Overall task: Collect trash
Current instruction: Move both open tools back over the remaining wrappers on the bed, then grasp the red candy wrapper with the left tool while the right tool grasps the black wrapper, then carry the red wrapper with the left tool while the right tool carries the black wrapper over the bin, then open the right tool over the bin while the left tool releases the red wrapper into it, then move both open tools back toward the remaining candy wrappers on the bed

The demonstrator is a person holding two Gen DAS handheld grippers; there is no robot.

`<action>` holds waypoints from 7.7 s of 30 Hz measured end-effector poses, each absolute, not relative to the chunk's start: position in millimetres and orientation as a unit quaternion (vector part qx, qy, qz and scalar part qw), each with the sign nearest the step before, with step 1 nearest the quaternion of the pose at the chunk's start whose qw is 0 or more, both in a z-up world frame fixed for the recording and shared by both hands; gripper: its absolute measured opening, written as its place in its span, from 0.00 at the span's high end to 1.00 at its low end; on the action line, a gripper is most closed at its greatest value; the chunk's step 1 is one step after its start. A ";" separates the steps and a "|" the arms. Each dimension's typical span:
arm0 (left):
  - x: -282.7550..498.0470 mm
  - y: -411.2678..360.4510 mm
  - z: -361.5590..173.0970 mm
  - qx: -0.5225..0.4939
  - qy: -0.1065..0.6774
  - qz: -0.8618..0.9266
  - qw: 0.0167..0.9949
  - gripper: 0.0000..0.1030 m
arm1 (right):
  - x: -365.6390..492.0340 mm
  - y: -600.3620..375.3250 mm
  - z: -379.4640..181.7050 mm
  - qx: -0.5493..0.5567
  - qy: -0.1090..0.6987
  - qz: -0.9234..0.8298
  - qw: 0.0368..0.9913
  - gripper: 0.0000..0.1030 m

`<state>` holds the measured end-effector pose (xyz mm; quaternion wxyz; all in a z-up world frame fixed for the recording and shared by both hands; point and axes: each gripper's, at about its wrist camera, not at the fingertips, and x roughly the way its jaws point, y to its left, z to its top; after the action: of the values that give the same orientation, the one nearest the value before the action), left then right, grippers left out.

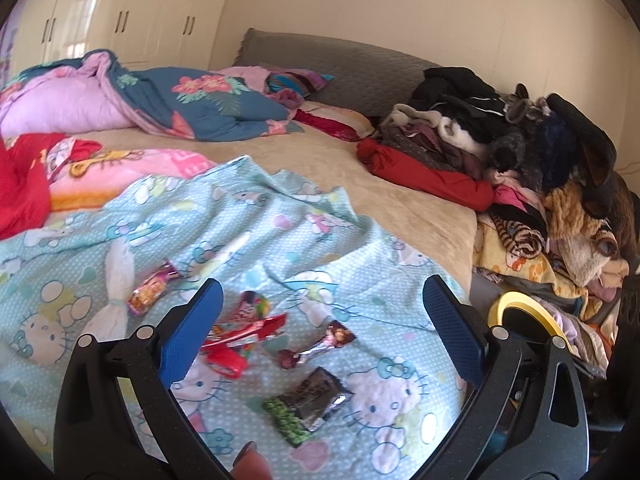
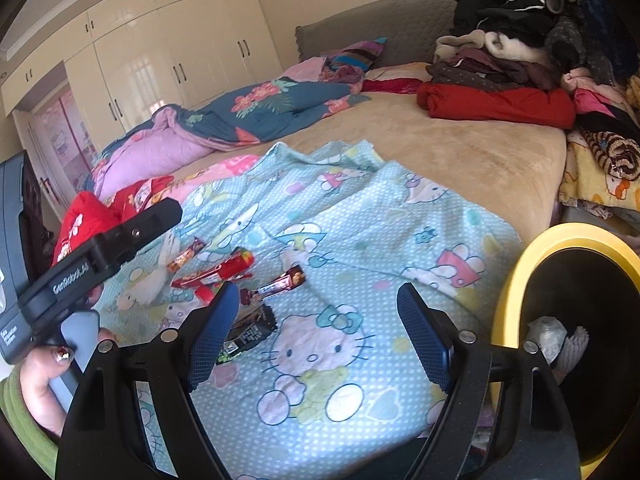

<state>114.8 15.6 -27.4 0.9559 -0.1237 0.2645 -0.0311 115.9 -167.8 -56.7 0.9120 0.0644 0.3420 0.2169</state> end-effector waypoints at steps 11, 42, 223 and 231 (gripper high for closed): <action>119.8 83.3 -57.5 -0.169 0.323 0.022 0.931 0.24 | 123.2 -117.8 -83.5 0.032 0.379 0.242 0.892 0.23; 136.5 117.7 -128.2 -0.348 0.367 -0.008 0.863 0.75 | 150.3 -66.8 -138.7 0.046 0.458 0.304 0.834 0.69; 113.7 -108.0 -28.5 -0.051 0.277 -0.120 0.952 0.10 | 120.3 -342.0 -27.6 0.147 0.251 0.094 0.952 0.21; 109.5 -72.5 -23.2 -0.060 0.262 -0.087 0.959 0.10 | 116.7 -293.0 -27.0 0.128 0.260 0.138 0.947 0.21</action>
<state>109.5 -72.5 -23.2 0.9593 -0.0601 0.2619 -0.0867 116.7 -293.0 -27.0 0.9472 0.1280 0.2597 0.1381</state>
